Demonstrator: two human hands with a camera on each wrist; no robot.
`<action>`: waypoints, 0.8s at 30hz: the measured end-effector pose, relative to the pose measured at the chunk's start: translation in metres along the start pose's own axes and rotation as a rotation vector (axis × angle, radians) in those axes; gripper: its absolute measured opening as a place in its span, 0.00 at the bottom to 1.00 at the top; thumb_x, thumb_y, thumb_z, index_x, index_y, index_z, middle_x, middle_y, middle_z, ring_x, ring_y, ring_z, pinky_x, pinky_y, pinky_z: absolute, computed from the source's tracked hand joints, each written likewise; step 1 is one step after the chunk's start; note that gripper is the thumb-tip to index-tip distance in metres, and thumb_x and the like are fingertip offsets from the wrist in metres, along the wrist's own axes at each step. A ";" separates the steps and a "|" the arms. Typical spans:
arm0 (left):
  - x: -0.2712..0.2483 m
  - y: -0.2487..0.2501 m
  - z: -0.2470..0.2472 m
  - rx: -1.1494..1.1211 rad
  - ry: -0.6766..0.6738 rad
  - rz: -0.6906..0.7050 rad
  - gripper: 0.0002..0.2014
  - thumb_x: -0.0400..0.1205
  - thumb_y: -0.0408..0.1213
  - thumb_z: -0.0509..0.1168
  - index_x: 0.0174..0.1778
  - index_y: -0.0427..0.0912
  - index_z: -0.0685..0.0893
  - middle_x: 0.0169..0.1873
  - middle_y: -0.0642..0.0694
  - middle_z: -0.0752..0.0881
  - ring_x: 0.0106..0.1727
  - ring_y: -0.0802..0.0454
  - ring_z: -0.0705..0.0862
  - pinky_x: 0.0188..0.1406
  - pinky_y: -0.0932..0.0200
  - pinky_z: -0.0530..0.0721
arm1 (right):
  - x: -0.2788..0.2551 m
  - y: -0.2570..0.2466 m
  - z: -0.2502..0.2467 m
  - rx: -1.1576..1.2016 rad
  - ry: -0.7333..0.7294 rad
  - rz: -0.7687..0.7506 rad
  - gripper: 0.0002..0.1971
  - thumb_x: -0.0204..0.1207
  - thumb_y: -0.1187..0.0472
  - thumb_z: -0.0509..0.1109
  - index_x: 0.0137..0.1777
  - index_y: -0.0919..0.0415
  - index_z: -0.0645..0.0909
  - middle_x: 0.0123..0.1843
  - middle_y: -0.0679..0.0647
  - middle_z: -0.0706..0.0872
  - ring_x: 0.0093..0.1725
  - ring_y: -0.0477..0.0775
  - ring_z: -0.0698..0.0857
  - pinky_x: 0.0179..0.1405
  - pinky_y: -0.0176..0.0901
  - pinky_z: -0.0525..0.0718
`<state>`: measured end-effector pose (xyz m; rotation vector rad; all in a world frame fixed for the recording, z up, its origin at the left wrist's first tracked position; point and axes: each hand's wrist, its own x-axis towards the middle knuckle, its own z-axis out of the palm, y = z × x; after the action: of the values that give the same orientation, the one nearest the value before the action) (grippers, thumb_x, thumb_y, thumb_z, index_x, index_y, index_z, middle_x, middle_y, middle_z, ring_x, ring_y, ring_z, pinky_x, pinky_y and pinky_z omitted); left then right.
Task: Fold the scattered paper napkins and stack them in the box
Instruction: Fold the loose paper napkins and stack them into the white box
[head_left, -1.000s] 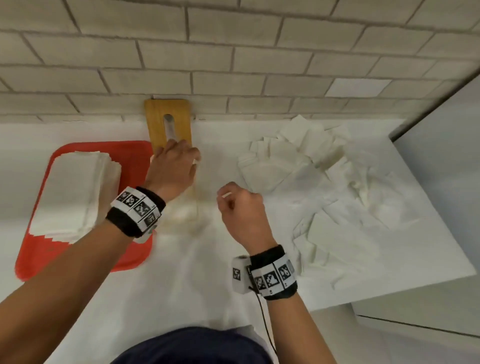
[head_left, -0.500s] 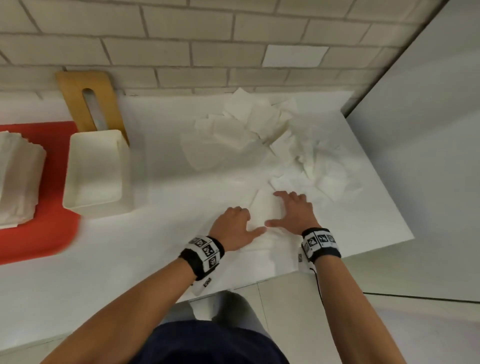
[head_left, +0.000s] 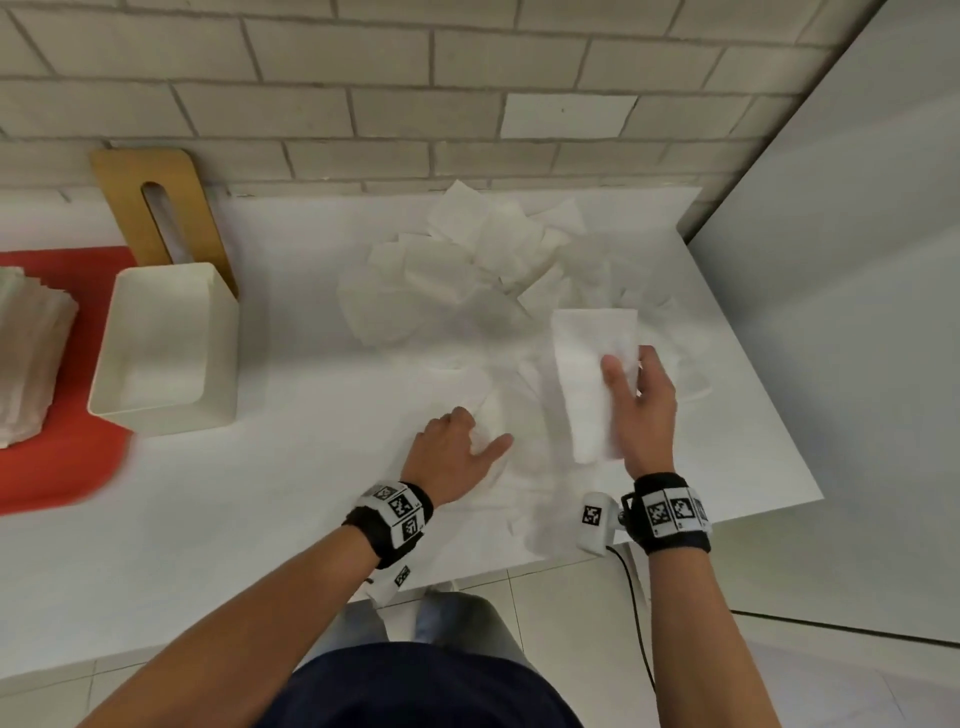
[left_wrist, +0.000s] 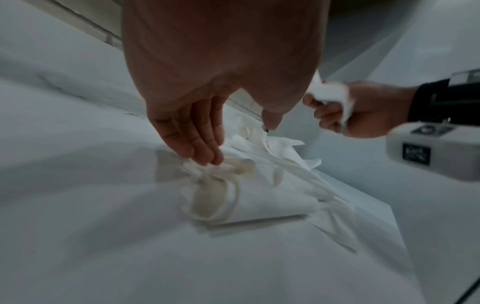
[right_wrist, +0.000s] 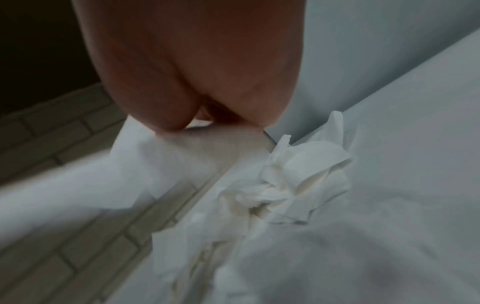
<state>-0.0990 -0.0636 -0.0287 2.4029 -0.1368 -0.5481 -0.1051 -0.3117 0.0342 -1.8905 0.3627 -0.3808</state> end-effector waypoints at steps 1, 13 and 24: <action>0.000 0.009 0.004 0.045 -0.016 -0.031 0.45 0.80 0.77 0.63 0.76 0.40 0.76 0.66 0.43 0.83 0.68 0.41 0.82 0.71 0.42 0.82 | 0.001 -0.006 -0.003 0.084 0.047 0.011 0.08 0.90 0.50 0.72 0.55 0.53 0.82 0.53 0.58 0.92 0.49 0.51 0.89 0.49 0.51 0.88; 0.056 0.015 0.026 -0.220 0.115 -0.085 0.33 0.77 0.32 0.80 0.78 0.41 0.79 0.63 0.41 0.89 0.67 0.39 0.87 0.65 0.53 0.84 | 0.018 0.078 0.039 -0.752 -0.682 -0.083 0.20 0.77 0.43 0.83 0.54 0.58 0.84 0.77 0.48 0.77 0.70 0.61 0.76 0.69 0.55 0.77; 0.027 0.025 -0.079 -0.861 0.170 0.131 0.08 0.89 0.34 0.72 0.56 0.31 0.88 0.53 0.33 0.91 0.55 0.43 0.91 0.57 0.46 0.91 | 0.011 -0.003 0.059 -0.163 -0.482 -0.029 0.20 0.75 0.44 0.86 0.46 0.53 0.80 0.41 0.55 0.89 0.39 0.63 0.86 0.37 0.52 0.85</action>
<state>-0.0401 -0.0430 0.0320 1.5738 0.0201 -0.2557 -0.0695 -0.2661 0.0187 -2.0738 0.0423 0.0944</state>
